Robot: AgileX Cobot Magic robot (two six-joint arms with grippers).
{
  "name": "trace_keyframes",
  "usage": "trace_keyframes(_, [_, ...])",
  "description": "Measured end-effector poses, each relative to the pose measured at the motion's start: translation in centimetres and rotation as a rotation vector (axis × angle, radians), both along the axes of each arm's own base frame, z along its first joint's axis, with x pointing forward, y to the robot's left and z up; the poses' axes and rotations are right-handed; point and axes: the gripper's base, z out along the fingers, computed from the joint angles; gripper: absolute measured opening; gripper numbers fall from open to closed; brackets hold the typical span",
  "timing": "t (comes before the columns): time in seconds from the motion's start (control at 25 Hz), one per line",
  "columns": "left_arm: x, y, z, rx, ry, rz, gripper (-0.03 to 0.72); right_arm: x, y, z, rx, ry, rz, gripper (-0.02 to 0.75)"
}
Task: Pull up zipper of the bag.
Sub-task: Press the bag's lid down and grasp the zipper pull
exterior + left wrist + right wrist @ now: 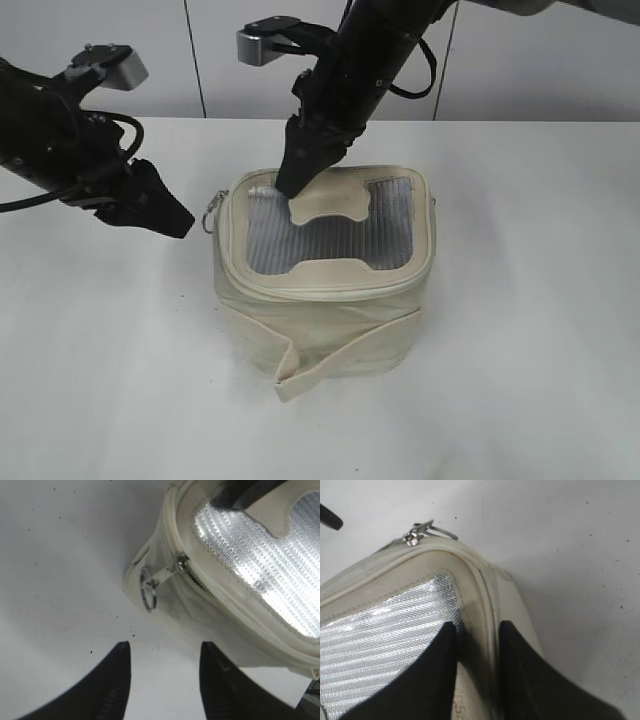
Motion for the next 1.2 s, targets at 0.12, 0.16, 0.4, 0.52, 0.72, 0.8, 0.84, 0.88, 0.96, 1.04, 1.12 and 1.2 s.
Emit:
trace_keyframes(0.12, [0.1, -0.6, -0.3, 0.003, 0.002, -0.011, 0.35, 0.0, 0.0, -0.1, -0.004, 0.005, 0.003, 0.065])
trace_keyframes(0.16, [0.1, -0.8, -0.6, 0.006, 0.004, -0.018, 0.351, 0.0, 0.0, -0.2, -0.005, 0.006, 0.003, 0.054])
trace_keyframes(0.4, [0.2, -1.5, -1.5, 0.069, -0.038, -0.06, 0.386, 0.1, 0.1, 0.1, -0.001, 0.0, 0.006, 0.054])
trace_keyframes(0.52, [0.4, -1.3, -1.3, 0.091, -0.076, -0.06, 0.392, 0.5, 0.2, 0.4, 0.003, -0.019, 0.0, 0.054])
trace_keyframes(0.72, [0.5, -1.0, 0.3, 0.095, -0.174, -0.031, 0.403, 0.8, 0.5, 1.0, 0.008, -0.041, -0.014, 0.053])
trace_keyframes(0.8, [0.7, -0.9, 0.5, 0.108, -0.21, -0.022, 0.436, 0.9, 0.5, 1.0, 0.005, -0.042, -0.018, 0.051])
trace_keyframes(0.84, [0.8, -0.8, 0.6, 0.115, -0.221, -0.02, 0.46, 0.9, 0.5, 0.9, 0.003, -0.041, -0.021, 0.051])
trace_keyframes(0.88, [0.9, -0.8, 0.6, 0.12, -0.234, -0.016, 0.484, 0.9, 0.5, 0.9, 0.002, -0.039, -0.024, 0.051])
trace_keyframes(0.96, [1.1, -0.7, 0.6, 0.127, -0.255, -0.007, 0.519, 0.9, 0.5, 0.9, 0.001, -0.038, -0.027, 0.05])
trace_keyframes(1.04, [1.2, -0.7, 0.7, 0.134, -0.27, -0.002, 0.537, 0.9, 0.5, 0.9, 0.0, -0.037, -0.029, 0.051])
trace_keyframes(1.12, [1.3, -0.6, 0.6, 0.141, -0.28, 0.0, 0.543, 0.9, 0.5, 0.9, 0.0, -0.037, -0.03, 0.051])
trace_keyframes(1.2, [1.5, -0.6, 0.1, 0.148, -0.272, 0.0, 0.546, 0.9, 0.4, 0.9, -0.001, -0.038, -0.03, 0.051])
